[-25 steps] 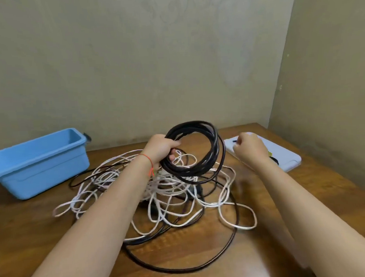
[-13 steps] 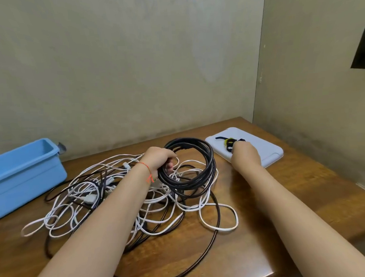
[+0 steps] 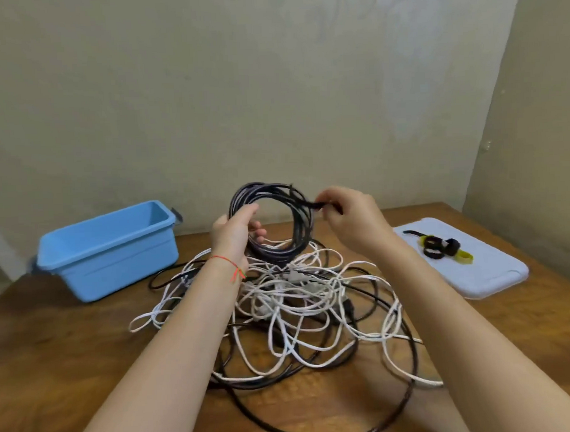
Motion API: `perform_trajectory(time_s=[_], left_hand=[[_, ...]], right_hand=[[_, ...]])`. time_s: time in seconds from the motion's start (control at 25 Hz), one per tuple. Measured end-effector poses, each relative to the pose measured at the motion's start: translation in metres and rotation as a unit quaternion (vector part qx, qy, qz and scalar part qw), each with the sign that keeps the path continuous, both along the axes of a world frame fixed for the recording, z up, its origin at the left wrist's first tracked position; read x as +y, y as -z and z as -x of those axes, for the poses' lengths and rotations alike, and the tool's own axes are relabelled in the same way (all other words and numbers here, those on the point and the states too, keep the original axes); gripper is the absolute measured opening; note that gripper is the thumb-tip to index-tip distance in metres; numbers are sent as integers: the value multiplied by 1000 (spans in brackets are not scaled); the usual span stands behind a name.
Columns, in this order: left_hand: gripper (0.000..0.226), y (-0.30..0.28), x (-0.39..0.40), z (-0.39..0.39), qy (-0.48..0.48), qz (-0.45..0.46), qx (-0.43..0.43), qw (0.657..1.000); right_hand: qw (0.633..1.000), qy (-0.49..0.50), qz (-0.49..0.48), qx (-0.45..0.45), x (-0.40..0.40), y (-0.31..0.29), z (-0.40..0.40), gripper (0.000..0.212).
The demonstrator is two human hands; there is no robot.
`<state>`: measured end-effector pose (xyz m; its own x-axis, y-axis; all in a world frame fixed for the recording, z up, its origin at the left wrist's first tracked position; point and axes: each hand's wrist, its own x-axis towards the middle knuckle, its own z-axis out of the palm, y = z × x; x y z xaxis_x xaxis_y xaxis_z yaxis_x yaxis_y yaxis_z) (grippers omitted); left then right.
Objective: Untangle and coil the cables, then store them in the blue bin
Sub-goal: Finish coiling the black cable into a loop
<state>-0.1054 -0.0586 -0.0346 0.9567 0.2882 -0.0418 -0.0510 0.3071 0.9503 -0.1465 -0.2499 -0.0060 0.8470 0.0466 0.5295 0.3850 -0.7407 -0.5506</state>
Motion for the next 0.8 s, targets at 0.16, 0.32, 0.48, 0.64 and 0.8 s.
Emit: perform_trajectory(time_s=[0.16,0.32,0.48,0.64,0.8], left_hand=[[19,7,39,6,-37,-79,-30,996],[22,18,43,14,-9,-127,-80,989],[18,18,38,15,9,-204,-111,973],[41,14,35,6,54,-224,-88,969],[53,11,35,-3,55,-196,-13,979]], right_hand=[[983,-39,165,-64,55,18,-6,34],[953,-9,286,-102,91,38,-18,17],[938,33,288,-190,95,50,-29,16],[924,97,238,-282,92,49,-40,17],[924,88,210,-307,90,57,-51,17]])
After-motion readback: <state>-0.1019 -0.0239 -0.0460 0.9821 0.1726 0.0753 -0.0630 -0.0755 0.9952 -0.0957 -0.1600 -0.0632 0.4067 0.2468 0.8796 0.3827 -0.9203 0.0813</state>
